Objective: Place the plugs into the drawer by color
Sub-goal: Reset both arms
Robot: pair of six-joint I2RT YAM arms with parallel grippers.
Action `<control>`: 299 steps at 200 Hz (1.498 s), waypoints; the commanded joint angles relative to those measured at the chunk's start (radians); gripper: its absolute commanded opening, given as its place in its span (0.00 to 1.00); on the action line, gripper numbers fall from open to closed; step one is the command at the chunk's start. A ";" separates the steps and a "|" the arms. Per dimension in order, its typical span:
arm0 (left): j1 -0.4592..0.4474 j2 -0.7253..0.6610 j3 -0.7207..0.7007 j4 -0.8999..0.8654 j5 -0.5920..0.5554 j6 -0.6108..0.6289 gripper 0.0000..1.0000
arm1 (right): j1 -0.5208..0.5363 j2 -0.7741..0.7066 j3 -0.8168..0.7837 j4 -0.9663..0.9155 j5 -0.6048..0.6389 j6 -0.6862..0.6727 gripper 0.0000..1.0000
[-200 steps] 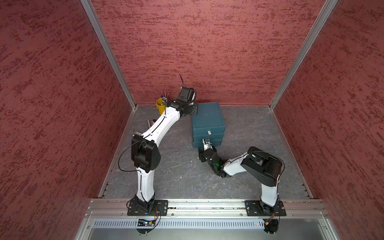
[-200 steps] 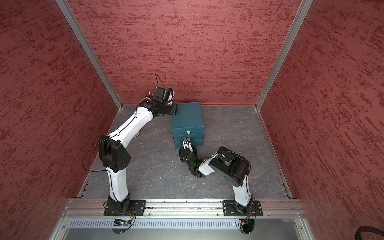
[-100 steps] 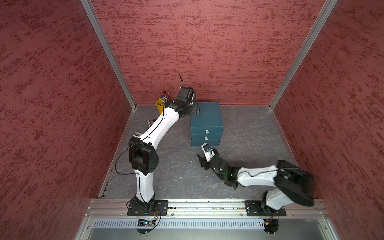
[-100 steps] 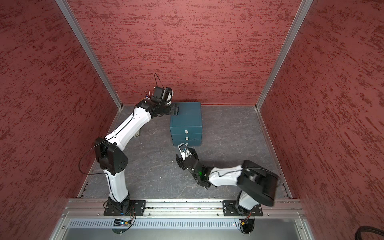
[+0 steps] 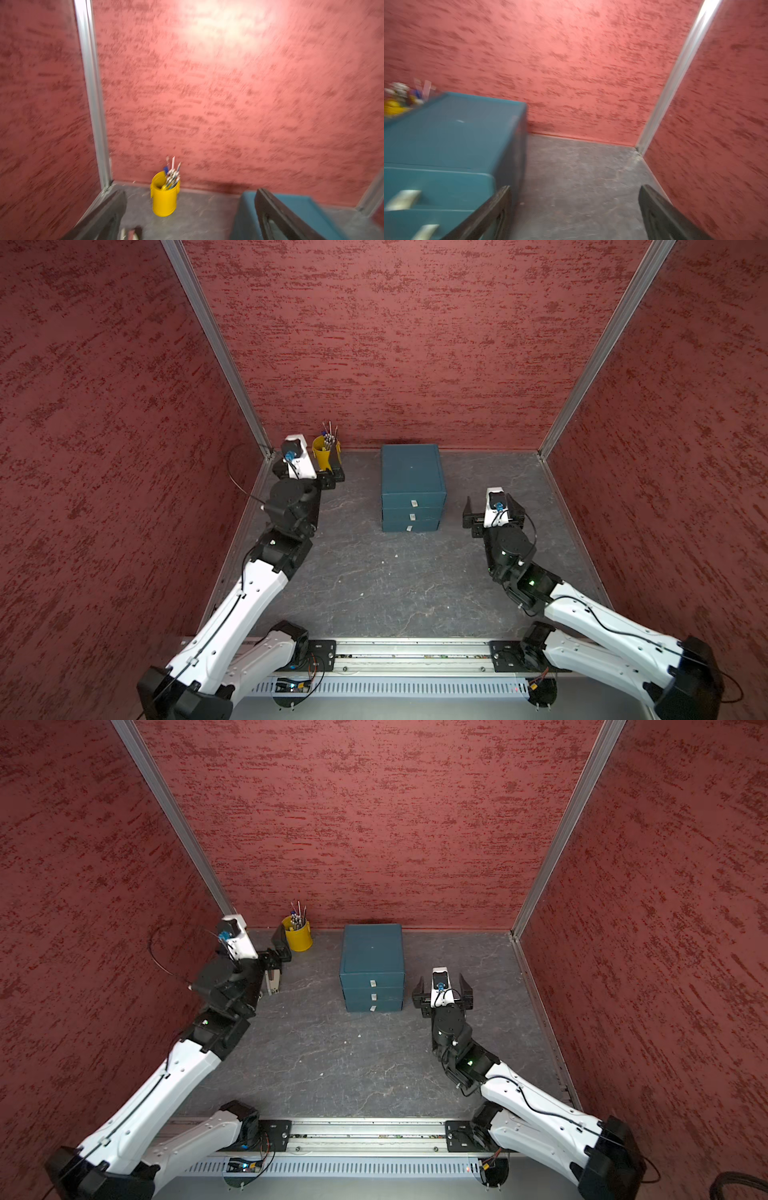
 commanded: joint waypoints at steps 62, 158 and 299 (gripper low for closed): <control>0.310 0.340 -0.367 0.353 0.078 -0.034 1.00 | -0.418 0.394 -0.185 0.471 -0.034 0.163 0.99; 0.403 0.380 -0.394 0.405 0.317 -0.122 1.00 | -0.583 0.379 -0.078 0.160 -0.641 0.252 0.98; 0.348 0.556 -0.441 0.682 0.411 -0.054 1.00 | -0.681 0.623 -0.181 0.687 -0.834 0.188 0.98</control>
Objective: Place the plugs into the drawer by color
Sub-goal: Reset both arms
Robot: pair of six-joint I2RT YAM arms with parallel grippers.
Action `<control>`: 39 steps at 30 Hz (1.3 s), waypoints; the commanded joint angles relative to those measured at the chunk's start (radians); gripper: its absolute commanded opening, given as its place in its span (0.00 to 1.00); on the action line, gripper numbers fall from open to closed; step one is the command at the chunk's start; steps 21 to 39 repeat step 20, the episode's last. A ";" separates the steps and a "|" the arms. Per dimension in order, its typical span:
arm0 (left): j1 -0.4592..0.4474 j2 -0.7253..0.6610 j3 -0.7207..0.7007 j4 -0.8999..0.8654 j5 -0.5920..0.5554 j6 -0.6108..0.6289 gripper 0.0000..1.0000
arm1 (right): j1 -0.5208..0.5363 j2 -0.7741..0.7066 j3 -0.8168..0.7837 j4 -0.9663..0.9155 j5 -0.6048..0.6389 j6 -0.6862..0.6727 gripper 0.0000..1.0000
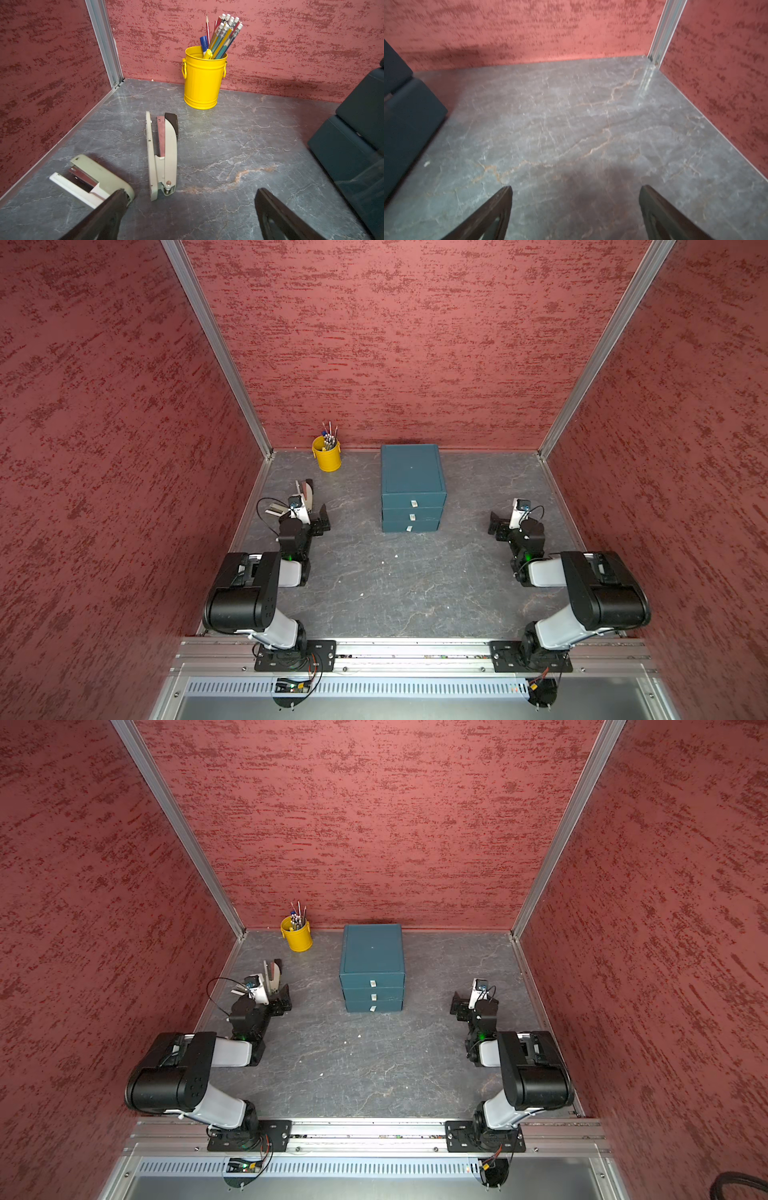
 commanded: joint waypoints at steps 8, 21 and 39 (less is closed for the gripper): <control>-0.010 0.001 0.045 -0.054 0.020 0.022 1.00 | -0.002 -0.013 0.032 0.024 -0.057 -0.007 0.98; -0.010 -0.001 0.046 -0.057 0.020 0.023 1.00 | 0.000 -0.011 0.054 -0.017 -0.138 -0.039 0.98; -0.010 -0.001 0.046 -0.057 0.020 0.023 1.00 | 0.000 -0.011 0.054 -0.017 -0.138 -0.039 0.98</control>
